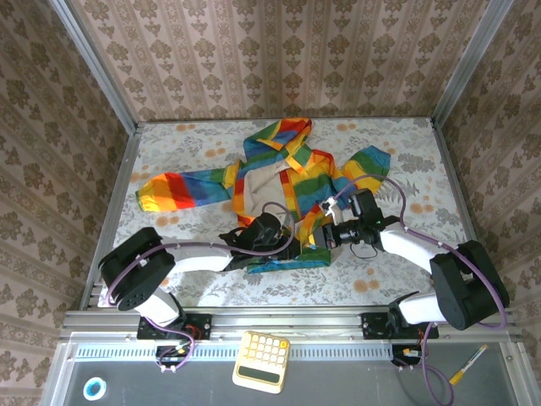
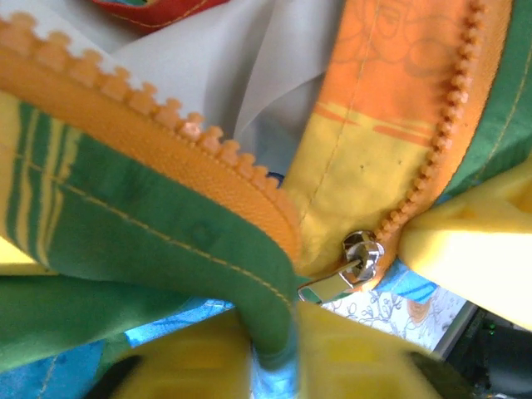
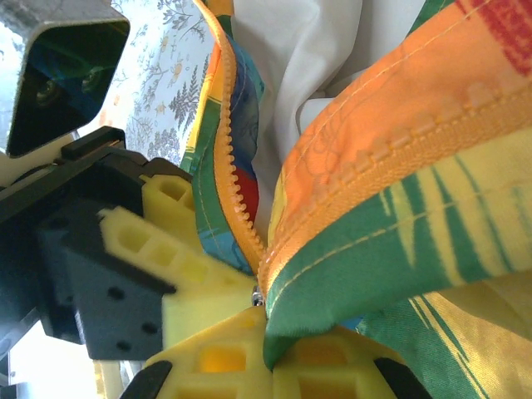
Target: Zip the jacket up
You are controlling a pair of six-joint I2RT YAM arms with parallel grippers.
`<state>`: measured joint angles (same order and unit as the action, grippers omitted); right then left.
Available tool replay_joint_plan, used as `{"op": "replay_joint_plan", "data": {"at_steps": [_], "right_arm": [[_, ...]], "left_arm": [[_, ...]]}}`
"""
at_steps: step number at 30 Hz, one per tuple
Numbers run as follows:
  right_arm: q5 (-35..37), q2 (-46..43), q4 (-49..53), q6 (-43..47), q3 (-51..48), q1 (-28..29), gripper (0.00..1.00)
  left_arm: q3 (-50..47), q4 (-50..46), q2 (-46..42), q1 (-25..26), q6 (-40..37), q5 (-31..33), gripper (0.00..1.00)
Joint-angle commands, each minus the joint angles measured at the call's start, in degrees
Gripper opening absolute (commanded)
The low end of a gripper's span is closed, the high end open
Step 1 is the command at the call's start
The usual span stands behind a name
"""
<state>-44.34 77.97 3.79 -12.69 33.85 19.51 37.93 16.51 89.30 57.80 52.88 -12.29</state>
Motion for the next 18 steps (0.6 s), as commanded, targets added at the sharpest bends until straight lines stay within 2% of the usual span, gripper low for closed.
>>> {"op": "replay_joint_plan", "data": {"at_steps": [1,5,9,11,15,18], "right_arm": [[-0.6,-2.1,2.8,1.8,1.3,-0.4,0.0],[-3.9,-3.1,4.7,2.5,2.8,-0.5,0.0],[-6.7,-2.4,8.6,5.0,6.9,-0.2,0.0],[-7.1,-2.5,10.9,7.6,8.7,0.0,0.0],[-7.7,-2.6,13.7,13.4,11.7,1.8,0.0],[-8.7,-1.8,19.9,18.9,16.4,3.7,0.0]], "left_arm": [[-0.5,2.2,-1.8,-0.9,-2.1,-1.4,0.0],[-4.5,3.2,-8.4,-3.3,-7.2,-2.8,0.0],[-10.8,9.0,-17.2,-9.1,-11.8,-6.6,0.0],[-12.3,9.0,-21.3,-11.9,-15.0,-8.5,0.0],[-11.0,5.0,-27.0,-17.6,-21.4,-15.2,0.0],[-11.0,8.5,-29.0,-20.6,-22.8,-21.0,0.0]]}}
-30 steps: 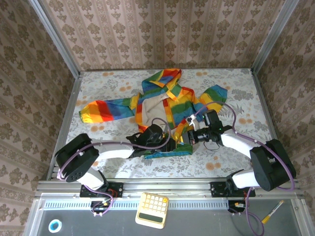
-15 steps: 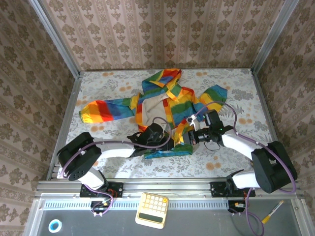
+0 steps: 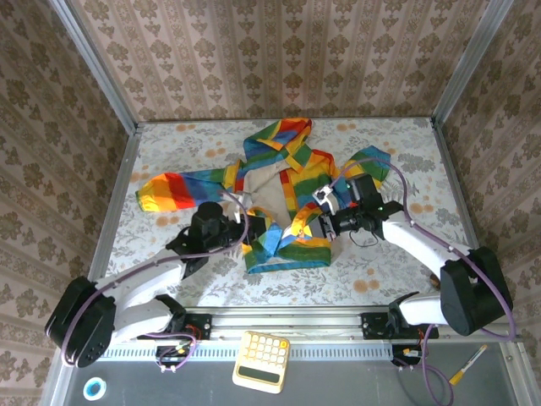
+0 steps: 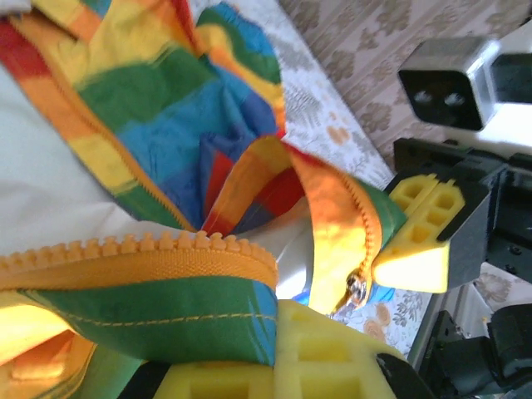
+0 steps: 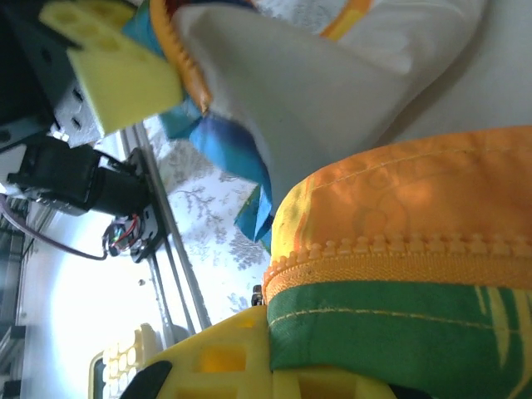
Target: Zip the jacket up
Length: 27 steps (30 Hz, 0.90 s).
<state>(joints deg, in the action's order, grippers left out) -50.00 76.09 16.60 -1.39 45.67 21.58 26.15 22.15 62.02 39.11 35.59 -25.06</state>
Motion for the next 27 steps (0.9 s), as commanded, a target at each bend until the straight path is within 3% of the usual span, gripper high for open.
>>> {"op": "replay_joint_plan", "data": {"at_steps": [1,6,10,27], "right_arm": [[-3.4,0.2,8.6,8.9,5.8,2.1,0.0],[-9.9,0.7,6.9,10.8,7.1,2.7,0.0],[-11.9,2.0,7.0,11.4,8.4,3.7,0.0],[-13.4,5.9,7.6,13.0,10.1,3.9,0.0]], "left_arm": [[0.5,4.2,-1.9,-2.4,-6.2,-9.7,0.0],[0.2,9.8,-1.4,-3.3,-9.0,-17.8,0.0],[-0.9,14.3,-0.8,-3.3,-9.4,-20.8,0.0],[-1.5,10.8,-1.6,-1.5,-13.6,-24.9,0.0]]}}
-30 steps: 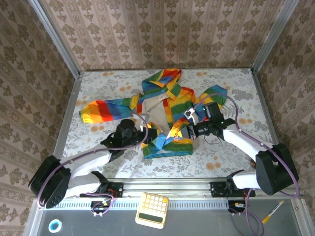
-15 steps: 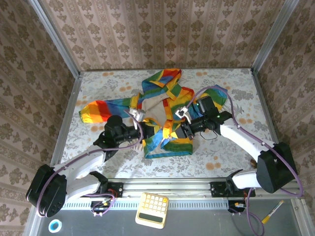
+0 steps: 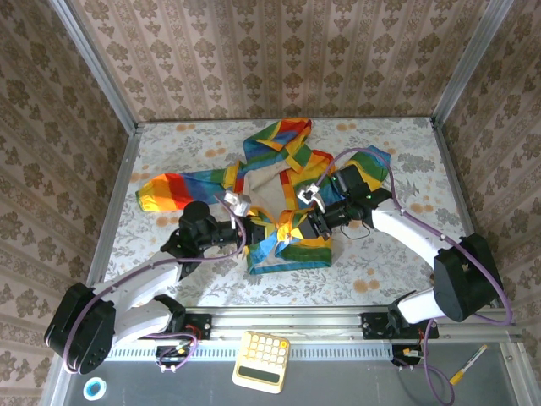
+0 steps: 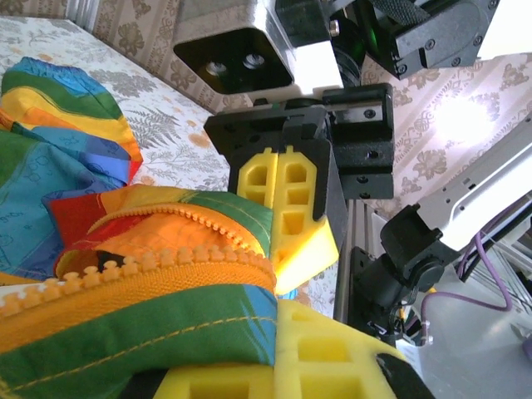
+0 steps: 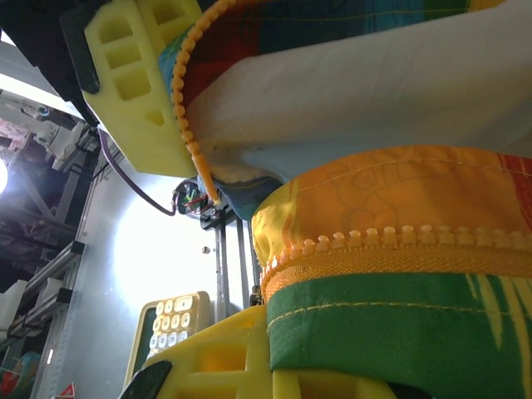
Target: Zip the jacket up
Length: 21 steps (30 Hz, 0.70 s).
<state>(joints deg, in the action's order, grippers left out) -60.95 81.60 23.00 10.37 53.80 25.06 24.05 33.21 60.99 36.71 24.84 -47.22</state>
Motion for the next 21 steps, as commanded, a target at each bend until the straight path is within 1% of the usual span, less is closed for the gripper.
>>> {"op": "replay_joint_plan", "data": {"at_steps": [1,6,10,15,21], "right_arm": [[-2.5,0.4,1.1,1.2,1.9,0.4,0.0],[-3.0,0.1,0.9,1.5,1.8,0.7,0.0],[-2.9,-0.1,1.5,2.5,1.6,0.9,0.0],[-2.2,-0.6,2.6,4.4,1.1,1.1,0.0],[-2.9,-1.1,2.7,5.9,0.5,1.3,0.0]], "left_arm": [[0.8,-0.5,-0.1,1.4,-3.3,-2.9,0.0],[2.9,-2.6,3.1,3.0,-4.8,-3.6,0.0],[3.8,-2.4,4.8,3.1,-4.7,-4.0,0.0],[3.4,-1.3,4.2,2.7,-4.8,-3.9,0.0],[2.3,0.0,2.6,1.3,-4.2,-4.2,0.0]]}}
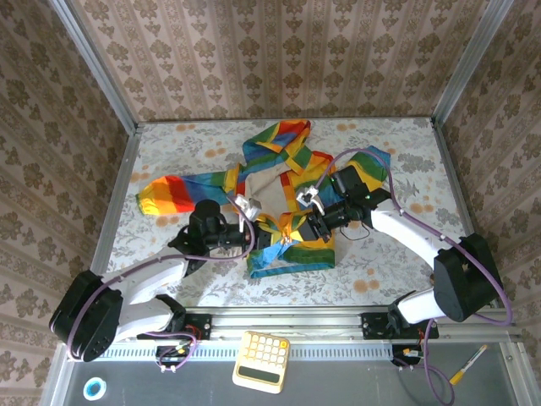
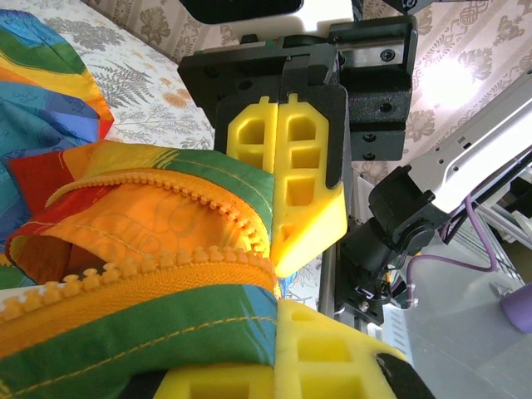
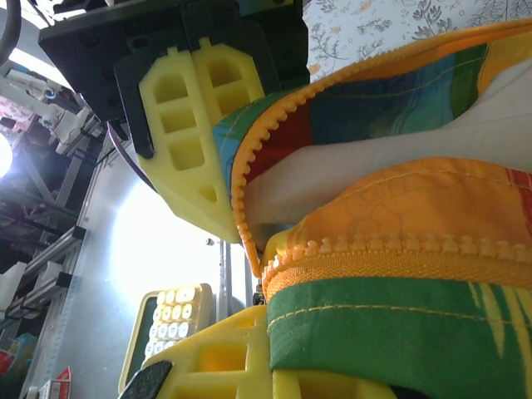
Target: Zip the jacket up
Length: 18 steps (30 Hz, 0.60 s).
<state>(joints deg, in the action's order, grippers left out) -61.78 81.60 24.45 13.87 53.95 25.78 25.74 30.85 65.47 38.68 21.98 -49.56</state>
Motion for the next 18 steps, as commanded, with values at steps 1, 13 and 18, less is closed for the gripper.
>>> {"op": "replay_joint_plan", "data": {"at_steps": [1,13,18], "right_arm": [[-2.2,-1.1,1.2,2.6,0.3,0.6,0.0],[-1.7,-1.5,-0.5,2.3,-0.1,0.9,0.0],[-2.3,-3.6,-1.5,2.0,-0.4,0.9,0.0]], "left_arm": [[0.5,2.4,-2.1,-0.9,-1.3,-1.9,0.0],[0.0,2.1,-1.7,-0.9,-1.2,-3.7,0.0],[-0.6,2.0,-1.6,-0.9,-1.3,-4.1,0.0]]}}
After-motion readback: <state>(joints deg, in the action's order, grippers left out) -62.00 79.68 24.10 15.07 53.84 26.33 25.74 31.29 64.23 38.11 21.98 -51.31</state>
